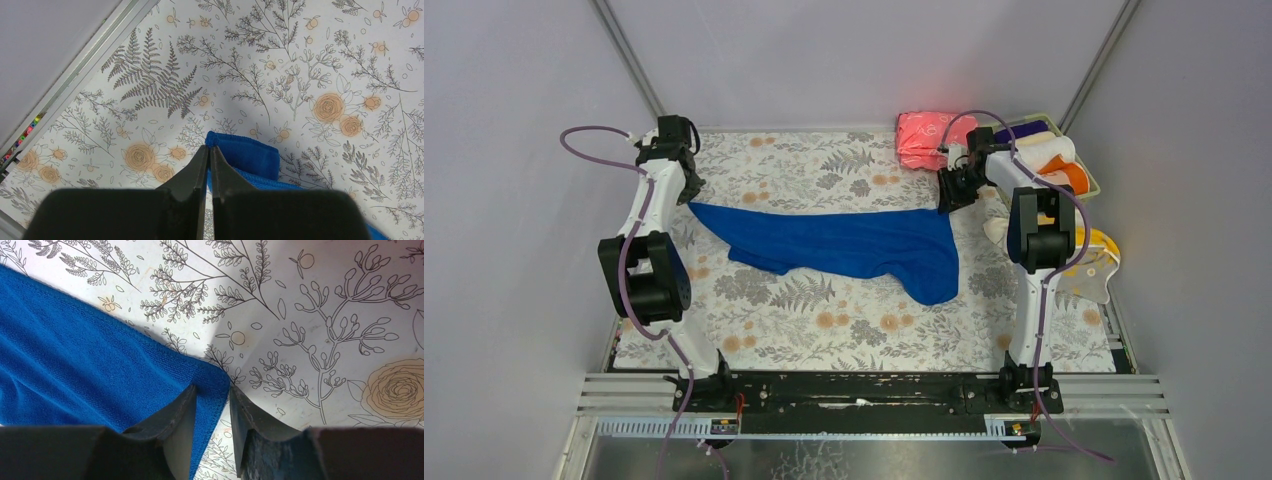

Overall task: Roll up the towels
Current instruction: Flatten out the towel at the center of the board.

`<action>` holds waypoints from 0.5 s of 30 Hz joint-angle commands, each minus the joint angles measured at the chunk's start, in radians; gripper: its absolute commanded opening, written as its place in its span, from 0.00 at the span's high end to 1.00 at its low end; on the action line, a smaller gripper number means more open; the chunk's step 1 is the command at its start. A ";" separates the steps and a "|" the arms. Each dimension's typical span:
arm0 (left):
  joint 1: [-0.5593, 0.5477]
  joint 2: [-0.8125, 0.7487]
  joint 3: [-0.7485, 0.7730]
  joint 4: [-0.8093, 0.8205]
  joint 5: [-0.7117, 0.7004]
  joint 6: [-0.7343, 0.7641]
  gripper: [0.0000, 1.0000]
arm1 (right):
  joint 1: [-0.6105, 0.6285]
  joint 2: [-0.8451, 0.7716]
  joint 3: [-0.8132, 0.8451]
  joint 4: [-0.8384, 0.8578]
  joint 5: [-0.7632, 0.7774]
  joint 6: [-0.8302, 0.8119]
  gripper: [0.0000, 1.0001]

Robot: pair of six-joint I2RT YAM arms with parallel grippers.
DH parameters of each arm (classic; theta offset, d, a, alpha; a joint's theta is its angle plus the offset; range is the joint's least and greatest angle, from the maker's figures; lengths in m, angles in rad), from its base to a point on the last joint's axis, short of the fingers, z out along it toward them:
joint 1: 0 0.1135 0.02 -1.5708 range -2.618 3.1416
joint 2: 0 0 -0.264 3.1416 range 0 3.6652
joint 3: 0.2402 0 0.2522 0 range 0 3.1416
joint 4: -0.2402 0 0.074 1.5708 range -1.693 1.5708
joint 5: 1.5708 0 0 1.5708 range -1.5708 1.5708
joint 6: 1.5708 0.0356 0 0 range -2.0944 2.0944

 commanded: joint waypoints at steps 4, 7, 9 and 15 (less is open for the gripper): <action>0.011 0.016 0.005 0.019 -0.007 0.012 1.00 | 0.004 0.081 0.063 -0.077 0.030 -0.021 0.62; 0.012 0.018 0.006 0.017 -0.009 0.013 1.00 | 0.004 0.095 0.079 -0.082 0.034 -0.025 0.64; 0.011 0.023 0.008 0.018 -0.009 0.012 1.00 | 0.003 0.099 0.084 -0.083 0.042 -0.027 0.68; 0.011 0.022 0.036 0.013 0.021 0.007 1.00 | 0.004 0.028 0.084 -0.037 0.117 -0.010 0.87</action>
